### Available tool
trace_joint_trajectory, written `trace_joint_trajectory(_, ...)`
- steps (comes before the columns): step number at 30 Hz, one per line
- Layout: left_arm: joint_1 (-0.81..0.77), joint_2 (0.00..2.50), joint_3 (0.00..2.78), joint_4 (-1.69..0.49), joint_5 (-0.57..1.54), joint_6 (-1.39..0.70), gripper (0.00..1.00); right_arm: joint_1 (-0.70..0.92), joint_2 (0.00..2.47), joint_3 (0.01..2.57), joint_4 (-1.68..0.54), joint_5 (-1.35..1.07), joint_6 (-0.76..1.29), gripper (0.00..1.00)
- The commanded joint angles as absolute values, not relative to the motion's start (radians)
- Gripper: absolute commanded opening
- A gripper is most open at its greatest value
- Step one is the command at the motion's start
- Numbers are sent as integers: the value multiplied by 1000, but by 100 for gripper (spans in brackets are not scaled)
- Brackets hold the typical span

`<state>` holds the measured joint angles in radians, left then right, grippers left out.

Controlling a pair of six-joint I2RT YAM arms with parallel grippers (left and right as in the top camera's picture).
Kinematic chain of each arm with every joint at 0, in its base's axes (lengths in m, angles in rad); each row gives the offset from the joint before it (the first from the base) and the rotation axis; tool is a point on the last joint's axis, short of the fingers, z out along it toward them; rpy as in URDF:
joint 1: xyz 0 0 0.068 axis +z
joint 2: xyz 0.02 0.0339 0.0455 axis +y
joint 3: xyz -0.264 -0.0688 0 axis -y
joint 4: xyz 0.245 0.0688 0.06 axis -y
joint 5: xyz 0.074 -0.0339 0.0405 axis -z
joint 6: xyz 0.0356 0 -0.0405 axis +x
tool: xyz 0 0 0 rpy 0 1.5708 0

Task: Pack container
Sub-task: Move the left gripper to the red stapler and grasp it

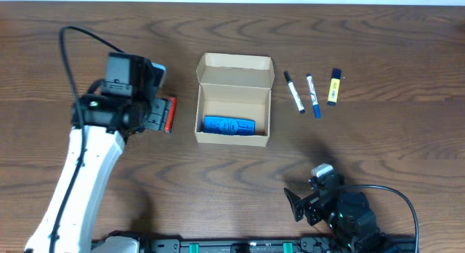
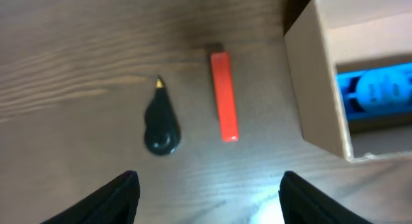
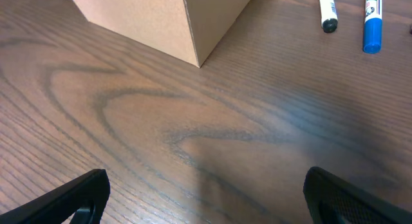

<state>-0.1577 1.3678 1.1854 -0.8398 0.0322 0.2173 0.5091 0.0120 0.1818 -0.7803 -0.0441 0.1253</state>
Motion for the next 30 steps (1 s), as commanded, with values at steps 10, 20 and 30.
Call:
trace_joint_trajectory(10,-154,1580,1063,-605,25,220,71,519,6,172,-781,-33,134,99)
trace_joint_trajectory(20,-185,1733,1063,-511,-34,194,70,519,6,172,-781,-33,134,99)
trace_joint_trajectory(30,-197,1832,1063,-459,-33,175,66,519,6,172,-781,-33,134,99)
